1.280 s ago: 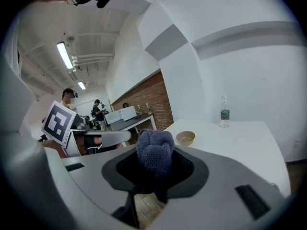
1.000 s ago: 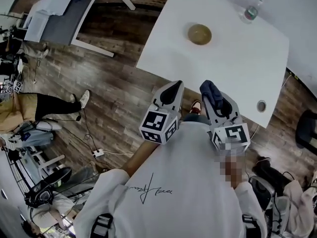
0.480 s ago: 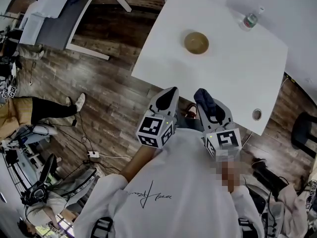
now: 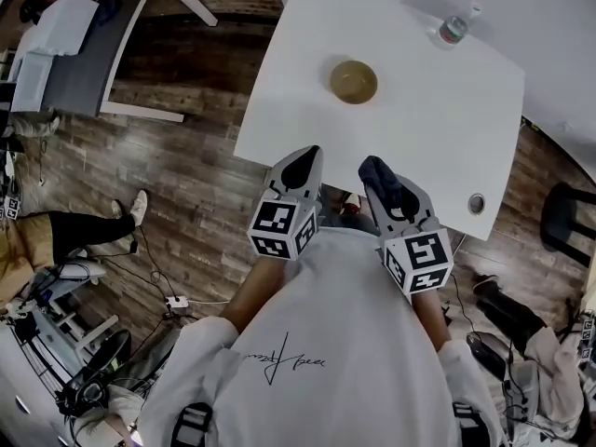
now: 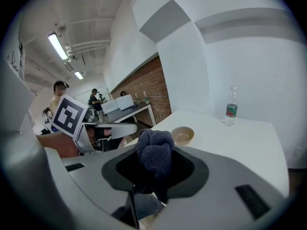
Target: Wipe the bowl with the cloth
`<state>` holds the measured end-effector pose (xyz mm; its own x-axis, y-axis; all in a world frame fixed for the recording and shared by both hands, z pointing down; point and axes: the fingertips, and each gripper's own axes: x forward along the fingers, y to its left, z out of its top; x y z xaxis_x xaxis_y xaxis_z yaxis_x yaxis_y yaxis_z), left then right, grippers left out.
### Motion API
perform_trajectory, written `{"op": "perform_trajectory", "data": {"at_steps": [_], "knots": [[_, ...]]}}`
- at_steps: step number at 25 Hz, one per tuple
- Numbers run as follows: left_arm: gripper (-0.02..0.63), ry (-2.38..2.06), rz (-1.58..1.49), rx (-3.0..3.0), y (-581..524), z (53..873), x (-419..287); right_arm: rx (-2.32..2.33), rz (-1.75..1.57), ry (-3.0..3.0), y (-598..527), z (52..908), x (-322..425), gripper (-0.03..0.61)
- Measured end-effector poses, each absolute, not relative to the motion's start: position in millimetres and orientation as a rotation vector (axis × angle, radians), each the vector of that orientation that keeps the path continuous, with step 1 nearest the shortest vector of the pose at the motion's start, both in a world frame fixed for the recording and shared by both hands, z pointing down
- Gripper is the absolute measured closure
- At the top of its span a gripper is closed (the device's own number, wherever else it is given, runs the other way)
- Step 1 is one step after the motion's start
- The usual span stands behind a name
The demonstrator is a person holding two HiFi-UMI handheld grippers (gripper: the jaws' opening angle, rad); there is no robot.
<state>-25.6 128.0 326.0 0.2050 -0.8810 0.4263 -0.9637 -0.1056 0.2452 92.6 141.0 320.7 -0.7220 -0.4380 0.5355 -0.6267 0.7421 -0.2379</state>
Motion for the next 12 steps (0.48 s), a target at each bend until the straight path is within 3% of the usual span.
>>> {"op": "perform_trajectory", "data": {"at_steps": [12], "knots": [[0.627,-1.587,0.263,2.122,70.9,321.9,-66.7,0.948,0.600,-2.442,100.0,313.3,50.6,0.459]]}}
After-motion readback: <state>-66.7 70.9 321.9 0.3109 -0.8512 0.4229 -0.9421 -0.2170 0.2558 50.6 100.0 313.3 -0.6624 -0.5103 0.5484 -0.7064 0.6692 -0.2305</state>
